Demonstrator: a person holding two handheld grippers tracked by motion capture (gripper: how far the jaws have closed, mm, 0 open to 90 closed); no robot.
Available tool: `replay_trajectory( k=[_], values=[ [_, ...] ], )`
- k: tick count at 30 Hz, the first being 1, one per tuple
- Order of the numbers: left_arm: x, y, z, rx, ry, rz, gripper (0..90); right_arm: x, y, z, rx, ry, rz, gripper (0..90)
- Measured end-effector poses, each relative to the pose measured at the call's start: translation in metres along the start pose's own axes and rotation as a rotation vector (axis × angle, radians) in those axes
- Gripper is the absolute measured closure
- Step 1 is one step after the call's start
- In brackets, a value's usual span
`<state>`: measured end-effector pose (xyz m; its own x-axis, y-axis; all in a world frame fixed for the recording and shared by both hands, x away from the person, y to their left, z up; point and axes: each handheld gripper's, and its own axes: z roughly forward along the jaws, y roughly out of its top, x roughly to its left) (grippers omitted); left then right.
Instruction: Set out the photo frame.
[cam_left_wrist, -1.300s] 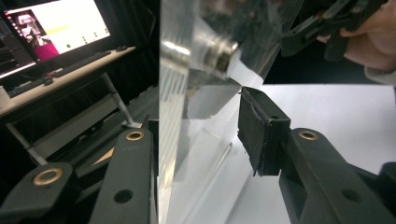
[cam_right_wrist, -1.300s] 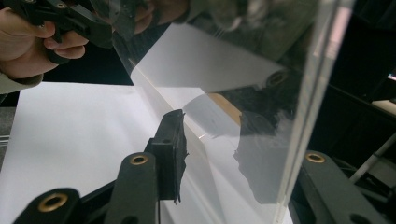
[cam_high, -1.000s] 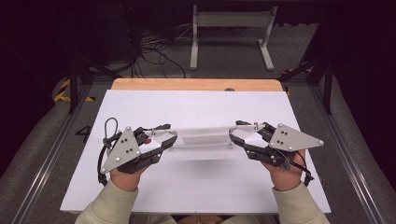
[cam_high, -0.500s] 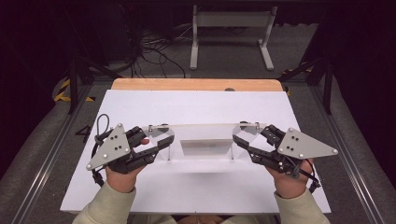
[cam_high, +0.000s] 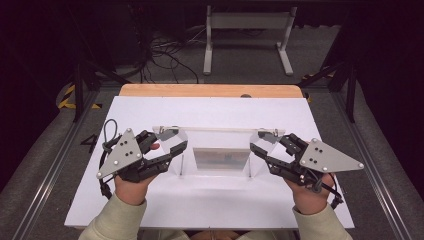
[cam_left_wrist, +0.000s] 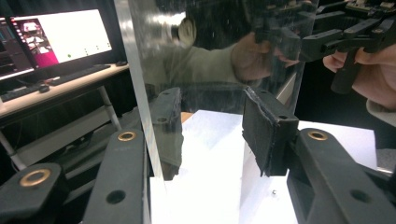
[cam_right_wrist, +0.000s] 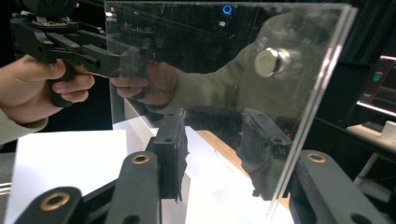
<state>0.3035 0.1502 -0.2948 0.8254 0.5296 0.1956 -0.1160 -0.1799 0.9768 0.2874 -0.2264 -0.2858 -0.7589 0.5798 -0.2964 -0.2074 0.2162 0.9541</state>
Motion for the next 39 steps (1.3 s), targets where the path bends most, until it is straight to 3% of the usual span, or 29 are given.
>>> replay_trajectory(
  k=[4, 8, 13, 18, 25, 28, 39],
  values=[
    [0.005, -0.008, 0.005, 0.013, 0.010, -0.044, 42.4, -0.004, -0.006, 0.004, -0.001, 0.001, -0.014, 53.6],
    [0.010, -0.017, 0.008, 0.053, 0.033, -0.057, 35.3, -0.014, -0.018, 0.011, 0.008, 0.022, 0.048, 50.6],
    [0.021, -0.028, 0.005, 0.102, 0.018, -0.113, 30.5, -0.019, -0.028, 0.019, 0.028, 0.032, 0.082, 51.1],
    [0.030, -0.042, -0.004, 0.145, 0.035, -0.169, 28.9, -0.023, -0.032, 0.025, 0.041, 0.030, 0.092, 50.4],
    [0.032, -0.058, -0.018, 0.173, 0.089, -0.183, 29.5, -0.034, -0.042, 0.032, 0.063, 0.016, 0.129, 50.6],
    [0.032, -0.068, -0.023, 0.209, 0.108, -0.186, 29.9, -0.039, -0.046, 0.034, 0.071, 0.012, 0.151, 48.9],
    [0.035, -0.088, -0.034, 0.255, 0.123, -0.227, 29.8, -0.049, -0.060, 0.040, 0.118, -0.024, 0.216, 41.7]
  ],
)
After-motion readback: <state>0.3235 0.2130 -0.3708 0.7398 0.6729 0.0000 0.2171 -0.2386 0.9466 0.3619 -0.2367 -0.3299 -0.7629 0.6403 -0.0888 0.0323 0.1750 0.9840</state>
